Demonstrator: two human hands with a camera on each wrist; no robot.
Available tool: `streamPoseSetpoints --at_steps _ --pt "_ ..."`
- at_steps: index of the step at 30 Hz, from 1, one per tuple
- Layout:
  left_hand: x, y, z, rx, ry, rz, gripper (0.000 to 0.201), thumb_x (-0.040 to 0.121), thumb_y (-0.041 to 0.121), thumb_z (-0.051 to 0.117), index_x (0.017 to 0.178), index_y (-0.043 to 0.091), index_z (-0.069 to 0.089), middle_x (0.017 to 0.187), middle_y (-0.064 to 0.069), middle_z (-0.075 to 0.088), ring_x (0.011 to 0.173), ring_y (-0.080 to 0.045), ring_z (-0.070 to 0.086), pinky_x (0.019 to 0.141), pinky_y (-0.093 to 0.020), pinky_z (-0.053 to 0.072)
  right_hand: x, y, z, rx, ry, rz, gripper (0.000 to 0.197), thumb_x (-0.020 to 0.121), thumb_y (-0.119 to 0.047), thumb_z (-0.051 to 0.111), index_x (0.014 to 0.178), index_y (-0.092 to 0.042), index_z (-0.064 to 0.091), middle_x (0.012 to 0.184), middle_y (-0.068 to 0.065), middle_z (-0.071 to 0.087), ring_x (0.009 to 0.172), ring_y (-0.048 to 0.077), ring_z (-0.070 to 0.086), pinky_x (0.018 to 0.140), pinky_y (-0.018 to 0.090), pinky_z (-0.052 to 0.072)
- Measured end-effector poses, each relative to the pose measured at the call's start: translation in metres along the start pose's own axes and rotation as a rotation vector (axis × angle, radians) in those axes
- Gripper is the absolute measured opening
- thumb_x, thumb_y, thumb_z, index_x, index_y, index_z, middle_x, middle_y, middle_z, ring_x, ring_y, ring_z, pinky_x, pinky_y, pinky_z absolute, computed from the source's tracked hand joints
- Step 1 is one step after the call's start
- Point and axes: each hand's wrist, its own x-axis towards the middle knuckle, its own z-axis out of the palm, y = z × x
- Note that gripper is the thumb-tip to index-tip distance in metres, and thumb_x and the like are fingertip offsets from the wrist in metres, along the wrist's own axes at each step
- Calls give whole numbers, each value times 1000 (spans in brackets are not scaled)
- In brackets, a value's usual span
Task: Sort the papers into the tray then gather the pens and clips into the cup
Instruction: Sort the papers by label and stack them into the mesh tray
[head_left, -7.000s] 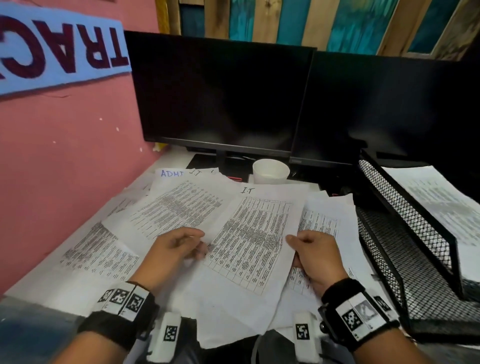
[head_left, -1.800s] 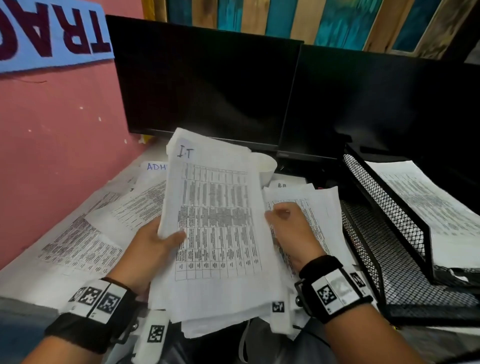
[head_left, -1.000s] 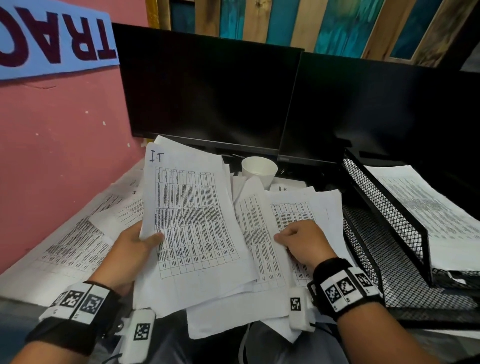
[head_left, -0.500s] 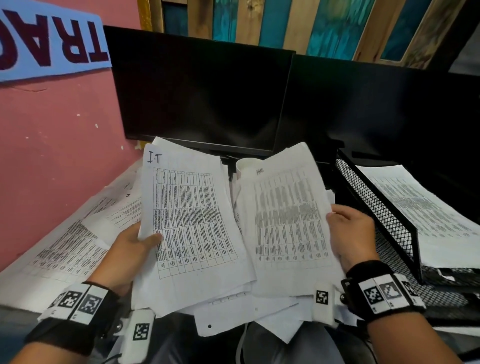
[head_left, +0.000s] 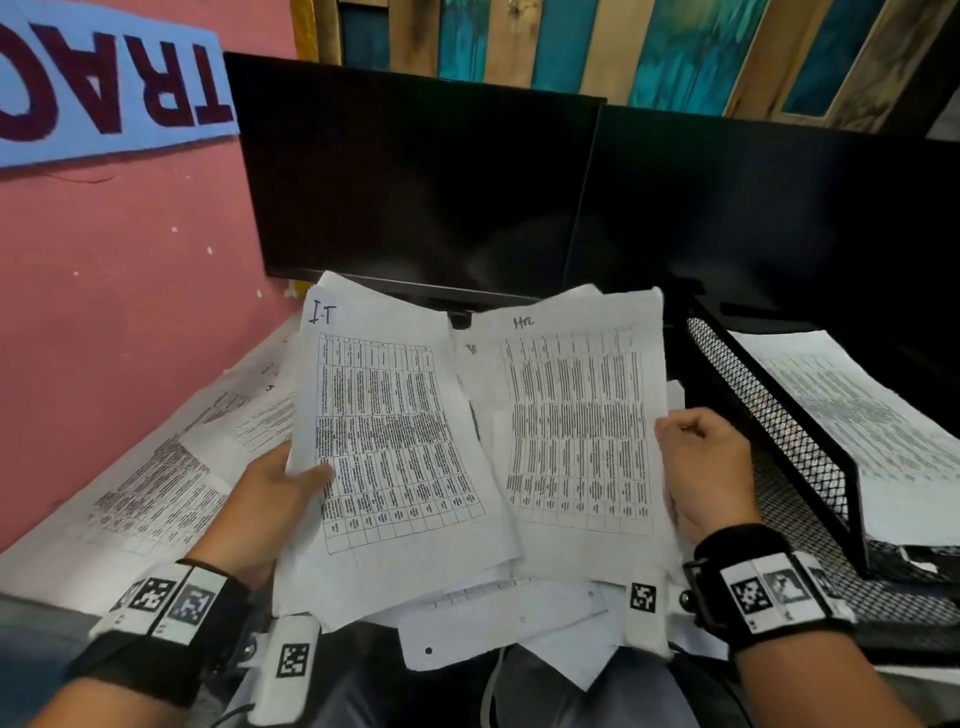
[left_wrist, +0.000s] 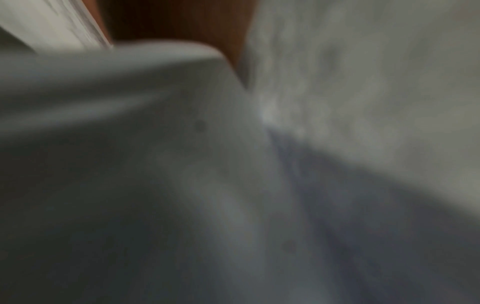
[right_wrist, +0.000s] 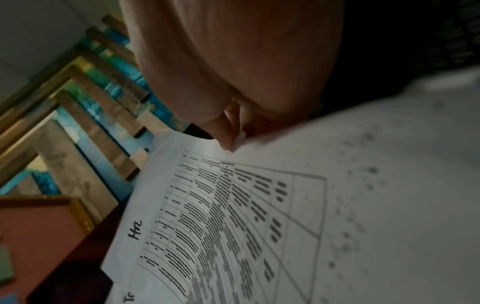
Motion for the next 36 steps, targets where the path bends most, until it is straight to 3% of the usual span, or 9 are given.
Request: streamPoseSetpoints --at_steps 4,10,13,19,23,25,28,31,36 --pt "1 -2 -10 -45 34 3 10 104 10 63 107 10 72 109 -26 76 105 -53 70 96 -66 53 -2 -2 1 6 53 -107 12 98 -10 70 88 -17 73 97 -1 76 81 11 67 84 35 57" --pt "0 8 -10 -122 31 29 16 104 3 59 108 13 72 96 -7 82 89 -31 75 80 -44 56 -8 -59 -7 61 113 -309 25 104 -14 61 84 -29 59 51 -13 58 45 9 38 46 21 35" --pt "-1 11 -2 -120 -11 20 15 104 3 59 109 10 70 93 -7 81 79 -24 74 73 -38 53 -18 -95 -12 174 129 -326 24 102 -17 63 82 -31 64 66 2 66 60 25 53 58 38 48" --pt "-6 13 11 -114 -83 12 12 102 19 67 110 22 75 89 -4 80 92 -37 70 86 -50 55 -28 -111 8 389 -34 -101 21 102 -4 60 90 -18 70 111 24 77 109 42 74 96 58 60" --pt "-11 17 20 -192 -67 13 15 94 20 71 108 20 77 109 -20 78 103 -43 71 96 -55 53 -35 -73 36 297 -147 72 18 100 -2 60 92 -15 69 98 16 73 82 28 70 77 40 60" --pt "-13 17 22 -228 -53 7 23 101 3 60 111 17 76 107 -11 82 107 -38 73 97 -50 54 -41 -52 51 251 -196 137 17 97 -2 60 89 -15 66 90 10 66 79 22 63 79 37 57" --pt "-20 20 24 -292 -54 3 31 102 -2 54 111 18 76 104 -5 84 99 -29 78 92 -45 55 -47 -27 70 177 -264 243 13 94 -4 58 89 -14 65 97 12 67 96 29 65 101 57 55" --pt "-24 21 27 -340 -59 -28 24 108 15 52 109 24 74 105 -2 83 89 -19 80 92 -40 54 -51 -15 84 161 -294 303 13 93 -7 56 97 -15 66 115 18 70 114 39 67 108 65 49" --pt "-29 26 33 -297 -161 -47 29 103 50 47 105 28 64 78 18 80 73 3 75 78 -28 58 -52 -8 96 131 -284 265 17 94 -5 59 104 -15 67 113 23 73 103 41 73 96 65 58"
